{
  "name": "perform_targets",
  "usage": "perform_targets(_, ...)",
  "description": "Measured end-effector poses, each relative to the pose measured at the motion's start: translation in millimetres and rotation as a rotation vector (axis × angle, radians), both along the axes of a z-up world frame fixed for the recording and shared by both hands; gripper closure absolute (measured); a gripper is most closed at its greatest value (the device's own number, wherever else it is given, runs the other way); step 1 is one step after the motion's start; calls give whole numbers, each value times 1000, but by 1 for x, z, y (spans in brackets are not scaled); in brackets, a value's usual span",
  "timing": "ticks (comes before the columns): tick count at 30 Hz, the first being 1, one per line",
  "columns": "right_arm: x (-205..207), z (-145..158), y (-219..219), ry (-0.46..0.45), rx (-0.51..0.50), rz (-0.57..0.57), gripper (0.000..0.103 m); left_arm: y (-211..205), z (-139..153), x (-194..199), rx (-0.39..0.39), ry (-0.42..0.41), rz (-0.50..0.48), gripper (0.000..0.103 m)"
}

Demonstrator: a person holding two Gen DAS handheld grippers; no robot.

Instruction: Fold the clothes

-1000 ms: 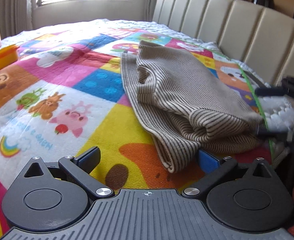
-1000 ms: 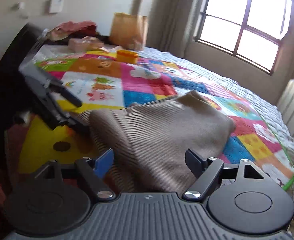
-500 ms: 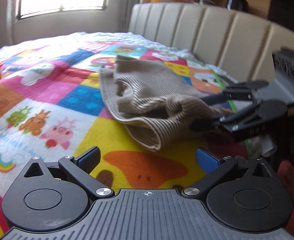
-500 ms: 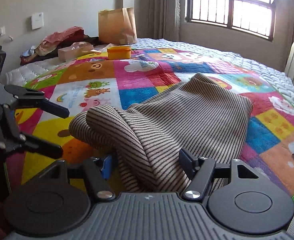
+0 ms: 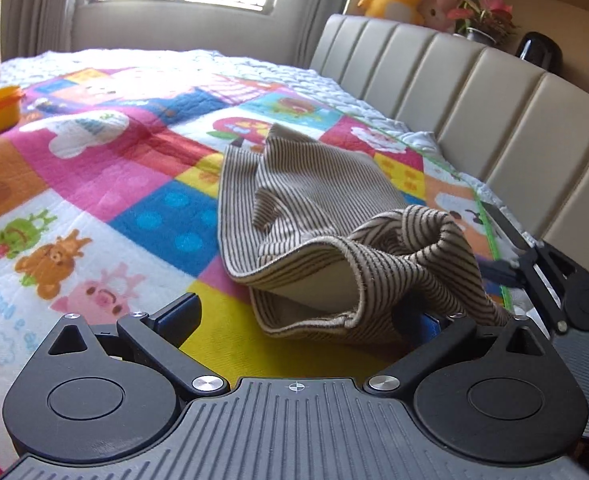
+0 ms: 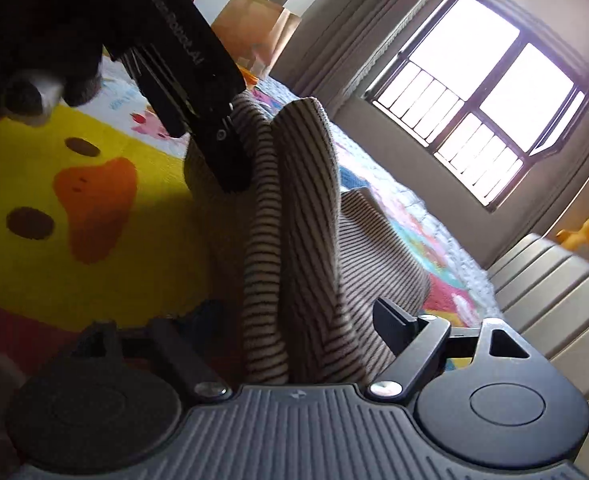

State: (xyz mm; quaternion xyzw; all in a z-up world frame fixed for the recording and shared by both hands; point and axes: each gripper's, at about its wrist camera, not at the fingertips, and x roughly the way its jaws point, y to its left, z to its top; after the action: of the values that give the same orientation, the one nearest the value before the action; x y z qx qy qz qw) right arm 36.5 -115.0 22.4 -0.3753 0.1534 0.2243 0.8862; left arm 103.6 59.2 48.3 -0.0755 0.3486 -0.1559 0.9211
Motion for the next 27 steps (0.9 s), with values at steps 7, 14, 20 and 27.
perform_targets(7,12,37,-18,190,74,30,75,50,25,-23,-145,-69,3,0)
perform_targets(14,-22,44,-21,358,1,121,76,14,30,37,9,-116,-175,0)
perform_targets(20,-45,94,-31,394,-28,171,77,-28,-19,68,182,-8,-369,0)
perform_targets(27,23,140,-21,400,-80,206,77,24,-29,80,-32,28,-361,0)
